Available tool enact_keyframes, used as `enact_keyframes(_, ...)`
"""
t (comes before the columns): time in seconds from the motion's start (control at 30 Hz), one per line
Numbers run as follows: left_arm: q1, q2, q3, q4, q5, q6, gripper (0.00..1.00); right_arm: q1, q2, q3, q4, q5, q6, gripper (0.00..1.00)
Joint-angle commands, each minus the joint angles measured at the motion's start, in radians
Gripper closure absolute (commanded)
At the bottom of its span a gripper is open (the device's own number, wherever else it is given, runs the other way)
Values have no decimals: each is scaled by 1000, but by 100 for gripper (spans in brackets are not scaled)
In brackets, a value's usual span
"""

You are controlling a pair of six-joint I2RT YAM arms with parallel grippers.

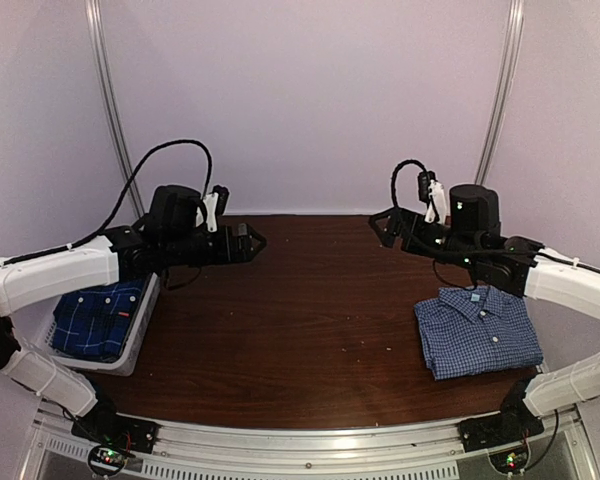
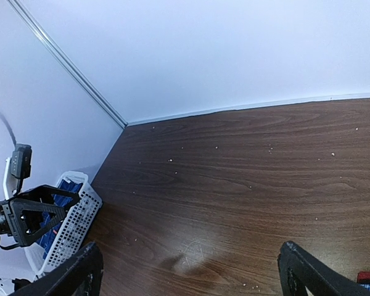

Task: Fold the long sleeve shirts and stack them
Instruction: Reset both arms

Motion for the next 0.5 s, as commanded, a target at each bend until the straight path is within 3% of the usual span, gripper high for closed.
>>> enact_keyframes(0.0,2,-22,-10,46,-7,17,2,5,-39,-19,38,43,2,0)
enact_keyframes(0.47,2,-25,-14,50,-45,20,2,2,-91,-35,45,149,-10,0)
